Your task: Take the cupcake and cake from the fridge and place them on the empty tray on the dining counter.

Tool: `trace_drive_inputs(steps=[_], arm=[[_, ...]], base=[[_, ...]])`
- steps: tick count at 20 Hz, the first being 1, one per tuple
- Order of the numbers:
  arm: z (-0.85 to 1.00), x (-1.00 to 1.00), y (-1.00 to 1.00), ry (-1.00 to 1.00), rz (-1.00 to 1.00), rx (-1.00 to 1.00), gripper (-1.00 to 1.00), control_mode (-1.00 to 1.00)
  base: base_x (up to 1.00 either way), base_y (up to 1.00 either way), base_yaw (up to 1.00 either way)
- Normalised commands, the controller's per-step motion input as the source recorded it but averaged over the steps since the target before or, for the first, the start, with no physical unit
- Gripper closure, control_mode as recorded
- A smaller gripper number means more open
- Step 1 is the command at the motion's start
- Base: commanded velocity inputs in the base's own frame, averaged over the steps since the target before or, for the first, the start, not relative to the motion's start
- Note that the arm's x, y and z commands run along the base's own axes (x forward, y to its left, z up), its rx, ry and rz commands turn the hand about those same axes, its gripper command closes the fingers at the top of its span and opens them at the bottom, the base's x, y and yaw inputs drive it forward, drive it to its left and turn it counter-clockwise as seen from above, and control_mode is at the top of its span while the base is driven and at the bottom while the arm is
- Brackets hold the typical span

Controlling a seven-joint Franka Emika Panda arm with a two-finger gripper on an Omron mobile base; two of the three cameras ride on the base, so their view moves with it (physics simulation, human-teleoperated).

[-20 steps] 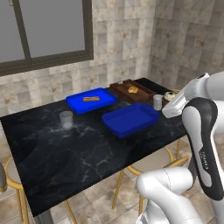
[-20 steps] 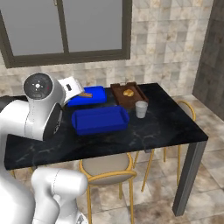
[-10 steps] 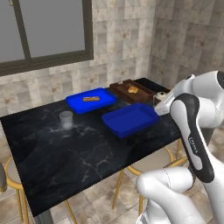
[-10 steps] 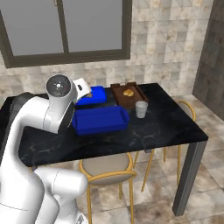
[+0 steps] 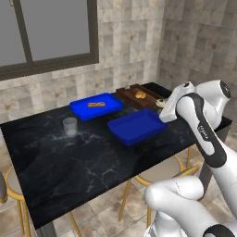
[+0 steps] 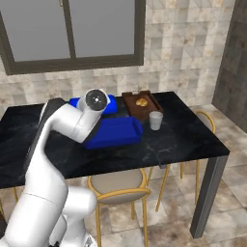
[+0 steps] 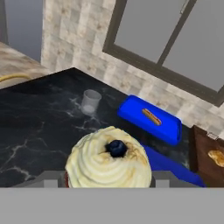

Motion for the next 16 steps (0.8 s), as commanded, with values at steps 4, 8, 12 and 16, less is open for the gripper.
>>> trace_drive_inputs(steps=[4, 8, 12, 16], arm=[[0.0, 0.46, 0.0, 0.09, 0.2, 0.0, 1.0, -1.0], [-0.14, 0.35, 0.0, 0.04, 0.11, -0.02, 1.0, -1.0], [-0.36, 0.25, 0.0, -0.01, 0.06, 0.0, 1.0, -1.0], [-0.54, 0.37, 0.0, -0.02, 0.13, 0.0, 1.0, -1.0]], base=[[0.0, 0.0, 0.0], [0.0, 0.0, 0.0], [0.0, 0.0, 0.0], [0.0, 0.0, 0.0]])
